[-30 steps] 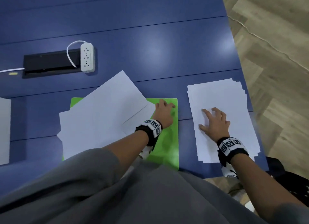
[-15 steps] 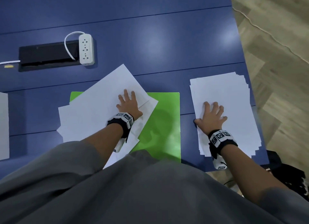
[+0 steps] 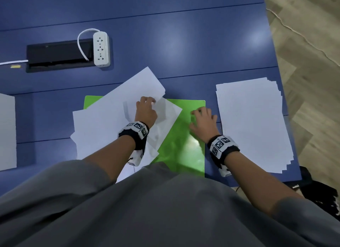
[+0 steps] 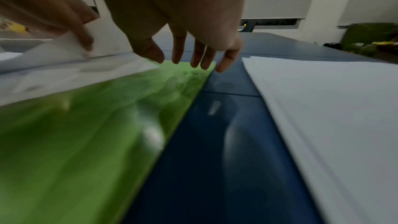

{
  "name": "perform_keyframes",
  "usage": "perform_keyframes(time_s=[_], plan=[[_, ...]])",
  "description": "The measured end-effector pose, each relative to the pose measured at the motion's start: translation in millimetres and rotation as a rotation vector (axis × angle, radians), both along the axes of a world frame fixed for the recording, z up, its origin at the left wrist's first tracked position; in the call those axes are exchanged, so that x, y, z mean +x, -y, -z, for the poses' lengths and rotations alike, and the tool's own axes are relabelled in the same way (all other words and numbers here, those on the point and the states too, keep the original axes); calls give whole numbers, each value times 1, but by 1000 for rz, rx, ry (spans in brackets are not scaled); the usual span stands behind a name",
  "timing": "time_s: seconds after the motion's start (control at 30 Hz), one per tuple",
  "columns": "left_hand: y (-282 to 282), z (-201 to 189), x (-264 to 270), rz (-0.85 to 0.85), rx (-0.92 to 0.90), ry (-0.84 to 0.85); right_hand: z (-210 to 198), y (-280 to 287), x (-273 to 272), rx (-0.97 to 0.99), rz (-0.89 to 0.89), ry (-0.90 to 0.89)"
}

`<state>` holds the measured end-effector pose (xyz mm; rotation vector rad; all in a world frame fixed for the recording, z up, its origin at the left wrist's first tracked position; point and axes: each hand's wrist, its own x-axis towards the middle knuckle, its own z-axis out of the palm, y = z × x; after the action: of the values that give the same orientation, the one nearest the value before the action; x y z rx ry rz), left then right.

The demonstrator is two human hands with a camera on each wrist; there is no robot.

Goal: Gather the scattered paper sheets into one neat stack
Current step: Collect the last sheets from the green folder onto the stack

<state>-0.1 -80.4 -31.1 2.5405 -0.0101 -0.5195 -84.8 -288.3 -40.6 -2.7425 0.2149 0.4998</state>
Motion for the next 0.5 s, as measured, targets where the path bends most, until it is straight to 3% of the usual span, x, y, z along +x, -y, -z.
perform_keyframes(time_s=[0.23, 0.4, 0.5], plan=[[4, -45, 7, -177, -380, 37, 6, -51, 22, -145, -33, -58], [0, -75, 15, -377, -785, 29, 11, -72, 28, -165, 88, -80], [-11, -88, 24, -488, -925, 71, 10, -81, 33, -150, 167, -75]])
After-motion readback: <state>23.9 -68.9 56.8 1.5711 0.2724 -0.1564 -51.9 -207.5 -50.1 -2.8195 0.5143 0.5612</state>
